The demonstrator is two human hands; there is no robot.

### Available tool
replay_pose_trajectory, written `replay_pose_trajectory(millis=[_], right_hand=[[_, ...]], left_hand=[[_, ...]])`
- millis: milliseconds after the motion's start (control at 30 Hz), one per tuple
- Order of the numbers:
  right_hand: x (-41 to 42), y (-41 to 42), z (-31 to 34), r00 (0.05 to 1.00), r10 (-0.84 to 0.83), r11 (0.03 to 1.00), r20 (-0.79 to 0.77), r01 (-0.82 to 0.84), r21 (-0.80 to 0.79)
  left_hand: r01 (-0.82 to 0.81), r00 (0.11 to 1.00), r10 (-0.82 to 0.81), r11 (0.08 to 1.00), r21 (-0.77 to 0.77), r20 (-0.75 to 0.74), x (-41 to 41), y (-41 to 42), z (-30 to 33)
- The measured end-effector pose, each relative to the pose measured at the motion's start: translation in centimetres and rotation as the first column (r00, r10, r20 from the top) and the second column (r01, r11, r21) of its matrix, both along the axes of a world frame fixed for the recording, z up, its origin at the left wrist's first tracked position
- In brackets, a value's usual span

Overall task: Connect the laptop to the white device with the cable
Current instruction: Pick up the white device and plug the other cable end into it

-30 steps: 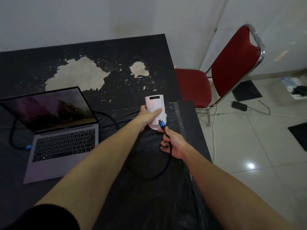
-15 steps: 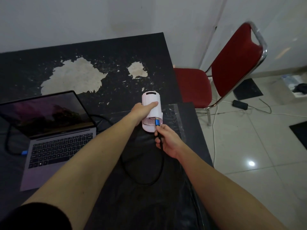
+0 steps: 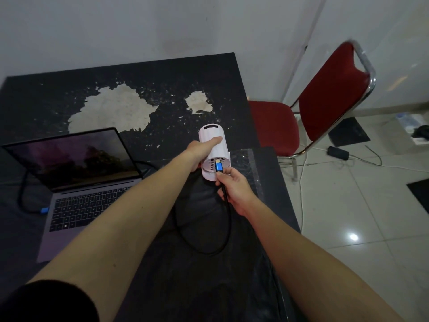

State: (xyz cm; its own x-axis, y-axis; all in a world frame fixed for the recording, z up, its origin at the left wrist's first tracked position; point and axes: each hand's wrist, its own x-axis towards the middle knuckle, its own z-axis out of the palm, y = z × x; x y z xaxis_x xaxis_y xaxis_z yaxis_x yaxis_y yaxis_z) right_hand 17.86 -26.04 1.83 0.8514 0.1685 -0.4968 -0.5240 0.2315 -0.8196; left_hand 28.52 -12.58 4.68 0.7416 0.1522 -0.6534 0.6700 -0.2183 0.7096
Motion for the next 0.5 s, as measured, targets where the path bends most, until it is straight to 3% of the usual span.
replay_pose_trajectory(millis=[500], right_hand=[[-0.23,0.40,-0.31,0.999,-0.017,0.996,0.031,0.020,-0.082]], left_hand=[[-0.007,1.000,0.006,1.000,0.012,0.023,-0.68,0.74,0.25]])
